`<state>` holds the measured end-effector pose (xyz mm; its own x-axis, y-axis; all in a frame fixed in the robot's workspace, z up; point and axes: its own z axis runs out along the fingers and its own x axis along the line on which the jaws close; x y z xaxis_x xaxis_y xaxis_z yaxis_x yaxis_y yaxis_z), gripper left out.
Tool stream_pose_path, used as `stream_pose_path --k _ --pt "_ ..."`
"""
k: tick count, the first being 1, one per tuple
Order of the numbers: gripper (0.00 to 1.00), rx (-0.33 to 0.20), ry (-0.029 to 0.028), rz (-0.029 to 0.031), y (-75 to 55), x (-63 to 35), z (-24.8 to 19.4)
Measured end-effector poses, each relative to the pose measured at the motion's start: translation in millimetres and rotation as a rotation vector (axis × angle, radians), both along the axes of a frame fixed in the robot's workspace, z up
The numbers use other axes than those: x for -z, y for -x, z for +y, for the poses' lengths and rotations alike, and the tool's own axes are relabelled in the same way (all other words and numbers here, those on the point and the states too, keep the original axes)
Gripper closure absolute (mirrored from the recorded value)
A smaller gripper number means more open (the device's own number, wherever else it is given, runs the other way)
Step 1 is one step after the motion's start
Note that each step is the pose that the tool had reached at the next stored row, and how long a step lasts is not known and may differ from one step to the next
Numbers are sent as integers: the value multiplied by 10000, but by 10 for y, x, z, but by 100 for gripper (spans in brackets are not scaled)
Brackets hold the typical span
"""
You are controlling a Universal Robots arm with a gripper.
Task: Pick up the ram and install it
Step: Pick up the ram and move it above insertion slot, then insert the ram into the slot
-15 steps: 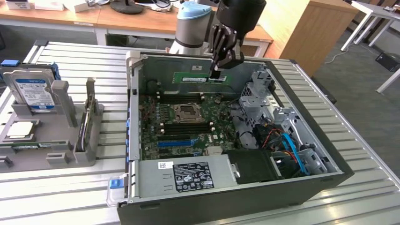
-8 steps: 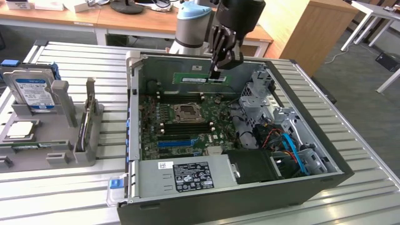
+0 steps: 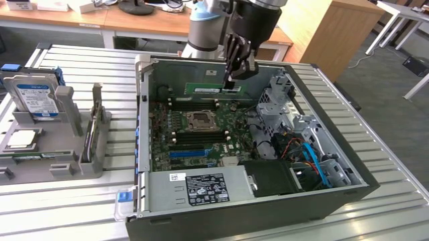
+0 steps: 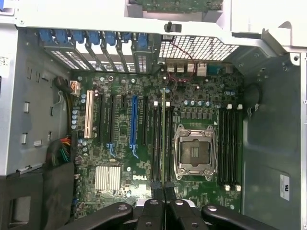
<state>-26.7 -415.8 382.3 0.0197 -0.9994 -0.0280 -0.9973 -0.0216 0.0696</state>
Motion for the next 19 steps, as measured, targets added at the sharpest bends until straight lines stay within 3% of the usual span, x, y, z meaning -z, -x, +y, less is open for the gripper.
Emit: stream_pose_path --k 14,19 --pt "88 -2 -31 -8 0 163 0" --pt "88 -2 -35 -8 0 175 0"
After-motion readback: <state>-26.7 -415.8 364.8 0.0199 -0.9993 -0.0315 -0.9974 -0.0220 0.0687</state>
